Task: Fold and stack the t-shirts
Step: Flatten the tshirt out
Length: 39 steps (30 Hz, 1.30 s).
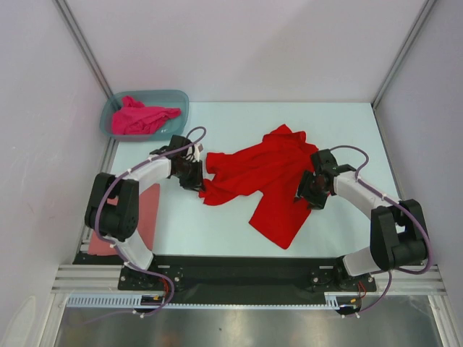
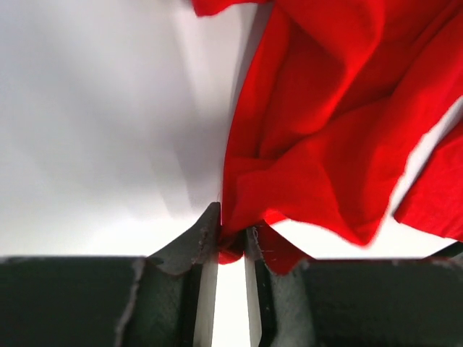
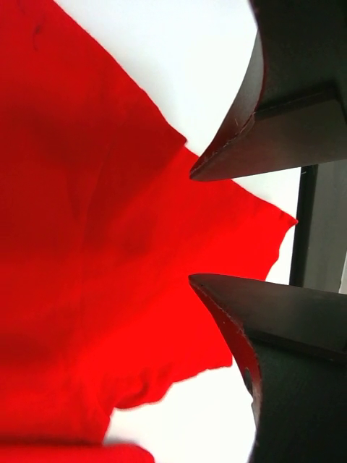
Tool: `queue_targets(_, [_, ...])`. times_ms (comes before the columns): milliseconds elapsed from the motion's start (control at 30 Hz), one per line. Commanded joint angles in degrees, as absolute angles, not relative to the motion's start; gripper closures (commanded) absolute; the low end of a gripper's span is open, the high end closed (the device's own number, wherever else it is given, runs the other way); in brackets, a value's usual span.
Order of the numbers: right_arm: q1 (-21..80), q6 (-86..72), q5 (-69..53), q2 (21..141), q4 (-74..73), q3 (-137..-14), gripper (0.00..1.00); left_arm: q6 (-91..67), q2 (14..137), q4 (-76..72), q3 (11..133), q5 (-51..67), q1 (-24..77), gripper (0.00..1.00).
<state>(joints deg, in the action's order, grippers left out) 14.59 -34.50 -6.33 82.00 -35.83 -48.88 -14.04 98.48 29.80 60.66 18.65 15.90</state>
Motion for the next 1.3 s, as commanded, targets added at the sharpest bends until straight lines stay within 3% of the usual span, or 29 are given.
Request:
queue_targets(0, [13.8,-34.9,-4.2,83.8,-34.5,-50.4,0.41,-14.6,92.2,32.1,60.5,16.8,16.2,0.77])
queue_targets(133, [13.2,-34.9,-4.5,84.0,-34.0,-51.2,0.41,-14.3,91.2,31.8,58.9,17.8,16.1,0.78])
queue_targets(267, [12.8,-34.8,-4.5,83.7,-34.2,-51.4,0.41,-15.1,90.8,32.1,57.6,17.0,16.7,1.00])
queue_targets(433, [12.8,-35.8,-4.0,83.9,-34.5,-50.7,0.41,-19.5,86.5,33.0,55.5,10.0,25.6,1.00])
queue_targets(800, [12.9,-35.6,-2.4,87.7,-34.1,-49.8,0.41,-27.3,86.6,49.8,54.8,-21.9,50.7,1.00])
queue_targets(1033, [12.1,-34.5,-0.1,92.1,-33.3,-50.8,0.41,-33.0,84.4,59.2,58.2,-30.3,50.5,1.00])
queue_targets(1267, [8.7,-38.1,6.1,103.4,-34.7,-55.9,0.45,-33.3,85.8,56.2,57.9,-32.3,45.2,1.00])
